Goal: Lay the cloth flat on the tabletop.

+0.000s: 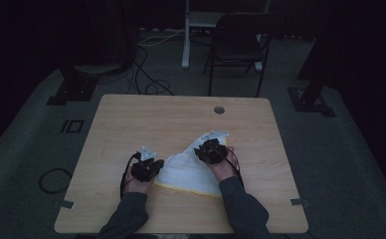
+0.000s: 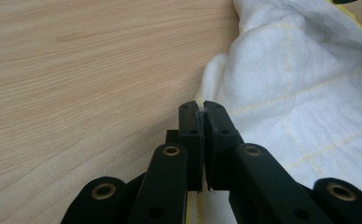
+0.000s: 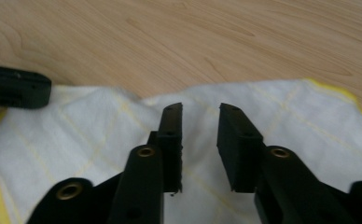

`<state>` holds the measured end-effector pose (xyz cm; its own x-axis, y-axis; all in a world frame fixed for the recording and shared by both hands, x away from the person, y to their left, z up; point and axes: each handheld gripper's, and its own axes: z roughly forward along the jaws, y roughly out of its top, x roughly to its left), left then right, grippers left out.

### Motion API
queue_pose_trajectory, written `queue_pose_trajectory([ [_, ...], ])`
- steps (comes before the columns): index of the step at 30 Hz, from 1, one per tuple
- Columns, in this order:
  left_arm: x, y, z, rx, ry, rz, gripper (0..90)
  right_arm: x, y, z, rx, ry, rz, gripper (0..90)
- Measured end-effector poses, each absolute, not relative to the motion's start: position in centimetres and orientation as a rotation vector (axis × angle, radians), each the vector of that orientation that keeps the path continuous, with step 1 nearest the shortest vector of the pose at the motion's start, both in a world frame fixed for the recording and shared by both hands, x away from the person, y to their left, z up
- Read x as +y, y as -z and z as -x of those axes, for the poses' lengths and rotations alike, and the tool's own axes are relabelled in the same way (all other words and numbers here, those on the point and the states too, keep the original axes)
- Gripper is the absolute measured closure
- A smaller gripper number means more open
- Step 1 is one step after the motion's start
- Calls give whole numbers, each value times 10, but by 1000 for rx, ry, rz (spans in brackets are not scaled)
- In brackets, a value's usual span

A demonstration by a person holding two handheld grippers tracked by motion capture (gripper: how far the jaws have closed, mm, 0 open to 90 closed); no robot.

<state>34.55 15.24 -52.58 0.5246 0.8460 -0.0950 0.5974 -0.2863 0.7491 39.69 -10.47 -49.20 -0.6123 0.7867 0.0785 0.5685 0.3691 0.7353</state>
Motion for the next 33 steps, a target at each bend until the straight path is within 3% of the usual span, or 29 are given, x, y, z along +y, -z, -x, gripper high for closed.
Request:
queue_pose_trajectory([
  [7, 152, 526, -345, 1171, -417, -2003, 873, -82, 495, -420, 2335, -1029, -1212, 544],
  [12, 153, 526, -345, 1171, -416, -2004, 873, -74, 501, -434, 2364, -980, -1241, 504],
  [15, 153, 527, -346, 1173, -412, -2002, 873, -71, 510, -440, 2405, -930, -1264, 592],
  [18, 153, 527, -346, 1173, -412, -2002, 873, -69, 515, -441, 2455, -909, -1269, 835],
  [19, 153, 527, -346, 1173, -412, -2000, 873, -68, 516, -441, 2461, -909, -1263, 860],
  [33, 160, 505, -346, 1157, -466, -1954, 874, -76, 492, -432, 2394, -1005, -1212, 878],
])
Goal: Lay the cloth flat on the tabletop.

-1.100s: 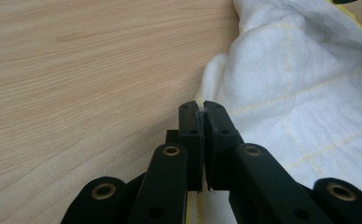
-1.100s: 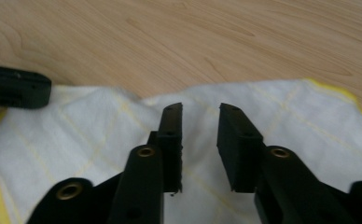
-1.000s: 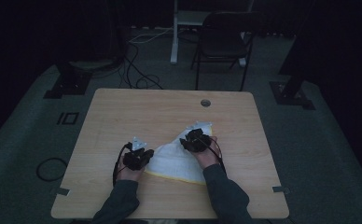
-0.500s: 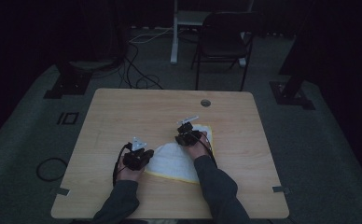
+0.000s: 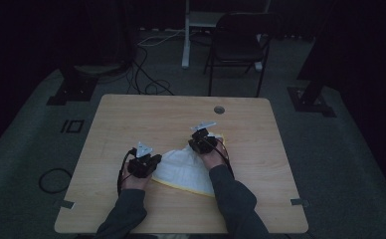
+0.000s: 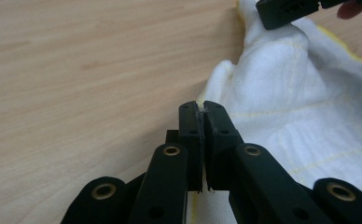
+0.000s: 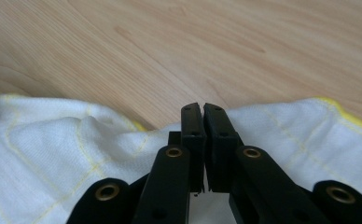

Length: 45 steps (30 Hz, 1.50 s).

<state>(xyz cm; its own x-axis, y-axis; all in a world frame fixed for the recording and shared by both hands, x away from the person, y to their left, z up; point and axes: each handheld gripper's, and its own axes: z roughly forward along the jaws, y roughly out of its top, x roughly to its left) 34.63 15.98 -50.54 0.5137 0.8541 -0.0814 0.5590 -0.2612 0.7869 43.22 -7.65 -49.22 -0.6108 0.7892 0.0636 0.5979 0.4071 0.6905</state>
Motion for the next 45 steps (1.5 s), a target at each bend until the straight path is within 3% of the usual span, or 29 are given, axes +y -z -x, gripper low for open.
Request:
queue_pose_trajectory([
  [10, 147, 495, -326, 1073, -485, -1968, 873, -107, 482, -399, 2305, -1118, -1205, 878],
  [24, 128, 522, -292, 1024, -378, -2058, 862, -147, 513, -346, 2288, -1073, -1297, 877],
  [35, 125, 508, -298, 1002, -380, -2032, 680, -152, 529, -340, 2308, -1030, -1342, 877],
  [45, 115, 481, -317, 956, -427, -2011, 633, -151, 529, -339, 2304, -1019, -1328, 877],
])
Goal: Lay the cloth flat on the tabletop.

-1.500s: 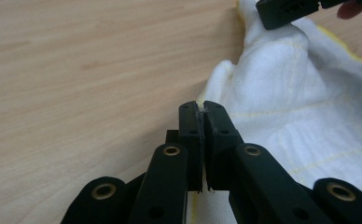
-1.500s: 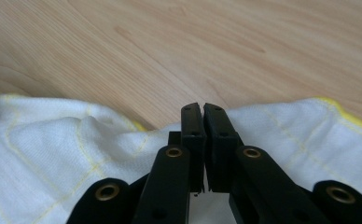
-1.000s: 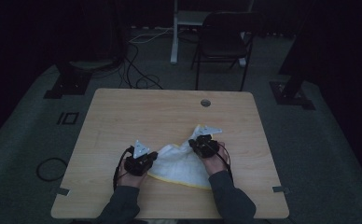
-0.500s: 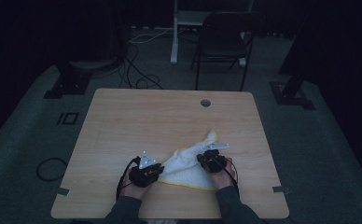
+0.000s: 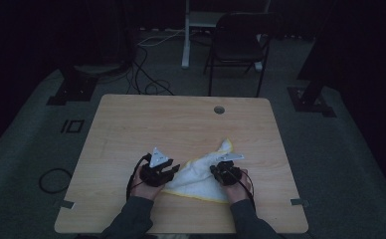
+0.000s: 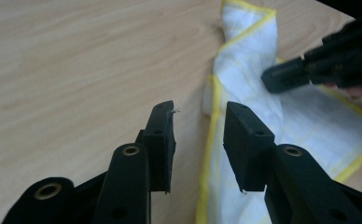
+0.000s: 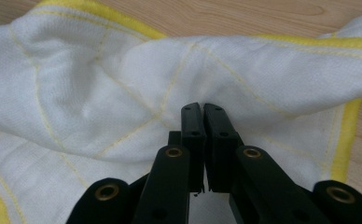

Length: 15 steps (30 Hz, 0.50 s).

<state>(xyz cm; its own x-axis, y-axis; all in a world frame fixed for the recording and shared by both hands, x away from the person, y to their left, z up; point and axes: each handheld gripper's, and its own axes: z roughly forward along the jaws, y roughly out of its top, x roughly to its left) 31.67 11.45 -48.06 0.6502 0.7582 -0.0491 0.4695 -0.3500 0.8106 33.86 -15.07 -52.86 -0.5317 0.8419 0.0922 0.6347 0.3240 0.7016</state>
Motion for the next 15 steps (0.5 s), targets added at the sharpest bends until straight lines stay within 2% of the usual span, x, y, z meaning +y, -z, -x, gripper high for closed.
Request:
queue_pose_trajectory([
  [8, 100, 474, -335, 917, -422, -2016, 572, -151, 529, -338, 2300, -1022, -1326, 876],
  [15, 77, 475, -351, 950, -409, -2051, 564, -151, 530, -337, 2296, -1027, -1324, 876],
])
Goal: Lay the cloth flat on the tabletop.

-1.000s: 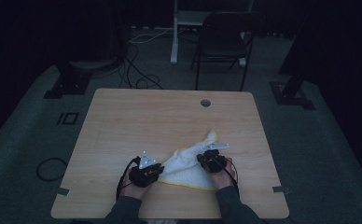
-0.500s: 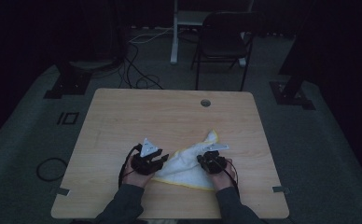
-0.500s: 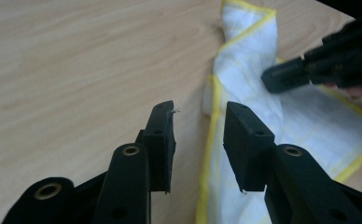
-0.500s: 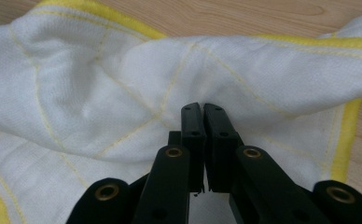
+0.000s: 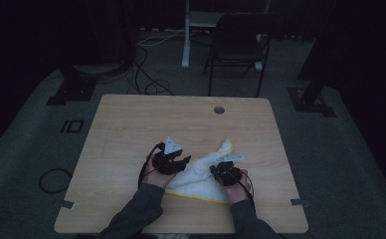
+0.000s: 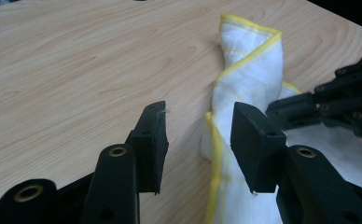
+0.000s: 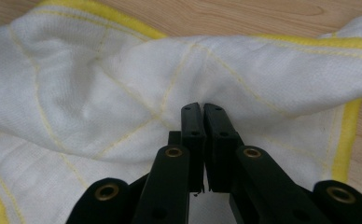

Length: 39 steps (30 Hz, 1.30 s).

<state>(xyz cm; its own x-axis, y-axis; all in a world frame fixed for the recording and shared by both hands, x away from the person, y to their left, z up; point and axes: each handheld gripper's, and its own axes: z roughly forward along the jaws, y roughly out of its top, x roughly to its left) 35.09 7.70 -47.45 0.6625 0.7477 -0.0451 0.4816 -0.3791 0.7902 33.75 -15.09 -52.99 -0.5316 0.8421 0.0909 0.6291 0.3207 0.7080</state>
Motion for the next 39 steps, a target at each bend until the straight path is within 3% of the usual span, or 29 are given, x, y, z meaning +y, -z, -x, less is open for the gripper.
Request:
queue_pose_trajectory([
  [13, 47, 504, -378, 1018, -365, -2191, 523, -150, 530, -336, 2288, -1024, -1317, 876],
  [15, 47, 509, -380, 1031, -345, -2213, 589, -151, 530, -335, 2288, -1029, -1318, 875],
  [19, 49, 511, -378, 1025, -345, -2241, 859, -152, 529, -334, 2284, -1036, -1319, 865],
  [27, 61, 492, -366, 1011, -460, -2170, 870, -159, 527, -332, 2246, -1051, -1320, 722],
  [39, 103, 488, -370, 1131, -544, -2071, 869, -163, 538, -338, 2244, -954, -1364, 734],
])
